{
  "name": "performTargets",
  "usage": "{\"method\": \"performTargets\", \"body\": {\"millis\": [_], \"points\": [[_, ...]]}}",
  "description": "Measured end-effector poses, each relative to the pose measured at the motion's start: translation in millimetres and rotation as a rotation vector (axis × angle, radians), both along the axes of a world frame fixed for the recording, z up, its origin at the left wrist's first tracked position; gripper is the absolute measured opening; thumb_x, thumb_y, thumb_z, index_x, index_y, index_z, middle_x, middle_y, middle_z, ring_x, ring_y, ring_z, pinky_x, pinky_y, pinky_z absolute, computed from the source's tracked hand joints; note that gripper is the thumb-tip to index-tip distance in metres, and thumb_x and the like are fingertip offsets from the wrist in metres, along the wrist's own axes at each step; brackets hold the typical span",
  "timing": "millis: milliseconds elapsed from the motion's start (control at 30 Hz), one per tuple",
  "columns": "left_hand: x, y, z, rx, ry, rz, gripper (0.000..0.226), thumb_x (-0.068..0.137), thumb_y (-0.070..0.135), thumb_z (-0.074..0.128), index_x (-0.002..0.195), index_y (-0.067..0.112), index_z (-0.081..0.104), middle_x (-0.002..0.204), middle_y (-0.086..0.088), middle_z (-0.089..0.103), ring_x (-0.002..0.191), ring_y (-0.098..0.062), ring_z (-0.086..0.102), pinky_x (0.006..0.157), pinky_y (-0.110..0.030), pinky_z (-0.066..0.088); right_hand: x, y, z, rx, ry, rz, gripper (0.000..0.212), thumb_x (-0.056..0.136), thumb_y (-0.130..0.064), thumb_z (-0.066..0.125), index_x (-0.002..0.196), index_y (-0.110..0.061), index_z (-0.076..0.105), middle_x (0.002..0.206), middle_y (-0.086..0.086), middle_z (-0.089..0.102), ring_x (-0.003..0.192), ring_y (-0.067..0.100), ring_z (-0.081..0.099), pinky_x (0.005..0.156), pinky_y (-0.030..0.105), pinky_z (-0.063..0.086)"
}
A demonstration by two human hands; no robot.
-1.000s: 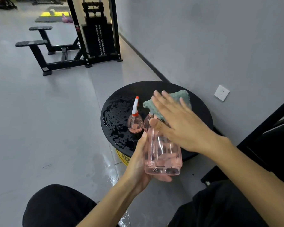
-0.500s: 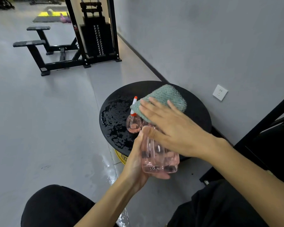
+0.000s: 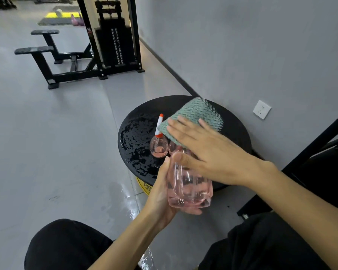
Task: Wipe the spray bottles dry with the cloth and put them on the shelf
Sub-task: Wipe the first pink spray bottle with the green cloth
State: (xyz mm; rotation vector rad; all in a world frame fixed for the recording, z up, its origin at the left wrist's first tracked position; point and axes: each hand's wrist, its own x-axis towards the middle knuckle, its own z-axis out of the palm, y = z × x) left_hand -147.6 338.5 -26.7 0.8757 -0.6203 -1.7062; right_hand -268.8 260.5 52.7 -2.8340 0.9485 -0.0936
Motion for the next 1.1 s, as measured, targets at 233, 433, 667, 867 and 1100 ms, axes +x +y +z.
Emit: {"method": "performTargets", "body": {"millis": [233, 433, 667, 867, 1100], "points": [[0, 0, -5, 0.012, 0.015, -0.041, 0.062, 0.092, 0.065, 0.031, 0.115, 0.022, 0.069, 0.104, -0.016, 0.072, 0.075, -0.031, 0.072, 0.046, -0.040, 0.058, -7, -30, 5, -0.093, -0.024, -0.149, 0.085, 0.083, -0.070, 0.002, 0.154, -0.024, -0.001, 0.161, -0.010, -0.009, 0.147, 0.004, -0.014, 0.122, 0.038, -0.006], [-2, 1, 0, -0.018, -0.026, -0.007, 0.058, 0.100, 0.051, 0.020, 0.088, 0.041, 0.075, 0.099, -0.002, 0.076, 0.077, -0.028, 0.073, 0.046, -0.041, 0.056, 5, -1, 2, 0.047, -0.015, 0.037, 0.085, 0.081, -0.066, -0.002, 0.154, -0.024, 0.007, 0.160, -0.013, -0.002, 0.146, -0.001, -0.012, 0.120, 0.031, -0.010], [1, 1, -4, 0.022, 0.000, -0.025, 0.061, 0.095, 0.059, 0.024, 0.104, 0.026, 0.074, 0.106, -0.013, 0.073, 0.079, -0.031, 0.072, 0.047, -0.042, 0.056, -3, -21, 0, -0.085, -0.045, -0.122, 0.086, 0.081, -0.069, -0.003, 0.154, -0.024, -0.002, 0.161, -0.009, -0.010, 0.146, 0.004, -0.014, 0.122, 0.039, -0.005], [2, 2, -1, 0.010, 0.027, -0.033, 0.059, 0.086, 0.064, 0.035, 0.116, 0.024, 0.068, 0.109, -0.014, 0.072, 0.076, -0.030, 0.073, 0.043, -0.039, 0.057, 2, -2, -3, -0.009, -0.054, -0.024, 0.083, 0.083, -0.066, 0.000, 0.154, -0.024, 0.003, 0.161, -0.011, -0.006, 0.146, 0.001, -0.013, 0.119, 0.030, -0.012], [5, 3, -2, 0.027, 0.019, -0.048, 0.064, 0.088, 0.064, 0.030, 0.108, 0.022, 0.073, 0.104, -0.013, 0.073, 0.076, -0.030, 0.071, 0.043, -0.040, 0.056, -10, -19, 3, -0.065, -0.069, -0.090, 0.080, 0.084, -0.066, 0.001, 0.153, -0.027, -0.002, 0.160, -0.013, -0.010, 0.145, 0.000, -0.015, 0.120, 0.031, -0.010]]}}
